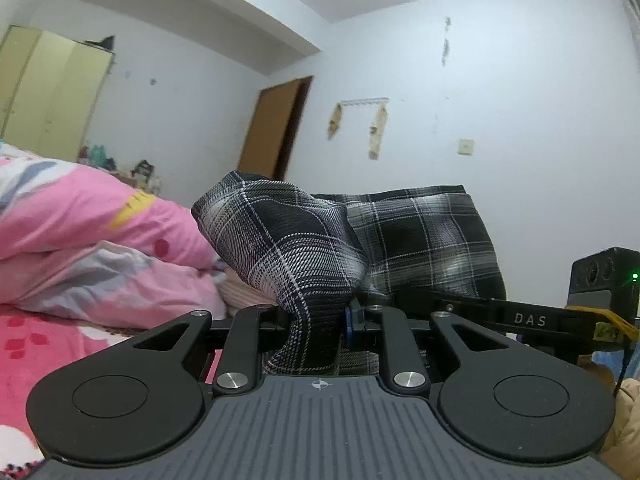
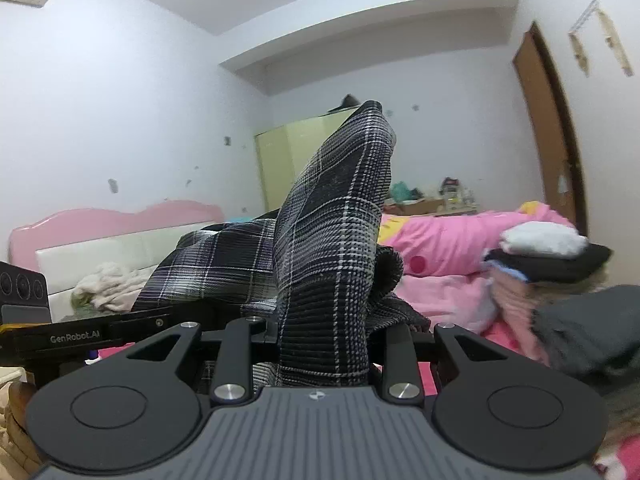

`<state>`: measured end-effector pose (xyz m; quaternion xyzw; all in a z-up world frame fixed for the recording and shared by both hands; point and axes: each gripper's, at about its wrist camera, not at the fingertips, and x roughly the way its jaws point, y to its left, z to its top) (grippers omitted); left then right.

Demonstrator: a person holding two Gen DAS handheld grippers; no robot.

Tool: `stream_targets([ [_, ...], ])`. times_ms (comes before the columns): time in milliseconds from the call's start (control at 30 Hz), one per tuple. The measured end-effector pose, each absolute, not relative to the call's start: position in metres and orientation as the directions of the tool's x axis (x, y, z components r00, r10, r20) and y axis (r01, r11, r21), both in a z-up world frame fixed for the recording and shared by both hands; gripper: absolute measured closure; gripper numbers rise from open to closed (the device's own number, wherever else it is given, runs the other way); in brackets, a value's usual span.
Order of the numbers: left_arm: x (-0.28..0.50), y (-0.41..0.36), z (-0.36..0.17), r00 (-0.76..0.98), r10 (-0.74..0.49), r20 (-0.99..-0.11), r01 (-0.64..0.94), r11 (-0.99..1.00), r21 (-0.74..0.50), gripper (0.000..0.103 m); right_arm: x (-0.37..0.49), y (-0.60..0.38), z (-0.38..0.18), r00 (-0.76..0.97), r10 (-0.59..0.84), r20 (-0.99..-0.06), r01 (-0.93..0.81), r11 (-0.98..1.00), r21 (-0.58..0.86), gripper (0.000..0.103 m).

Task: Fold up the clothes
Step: 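Carry the lifted plaid garment with both grippers toward the clothes stack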

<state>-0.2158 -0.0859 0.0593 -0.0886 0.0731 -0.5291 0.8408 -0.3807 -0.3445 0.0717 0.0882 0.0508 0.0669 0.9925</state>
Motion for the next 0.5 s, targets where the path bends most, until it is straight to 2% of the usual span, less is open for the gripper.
stream_targets([
  [300,-0.218,-0.159,0.047,0.305,-0.951,-0.055,0.931,0.310,-0.191,0.084,-0.414,-0.408,0.041,0.999,-0.024,-0.034,0.031,0.969,0.247,0.073],
  [500,-0.216,-0.241,0.031,0.185,-0.977,-0.107,0.965,0.201,-0.169,0.085,-0.433,-0.472,0.011,0.988,-0.157,-0.001,0.150,0.941,0.302,0.073],
])
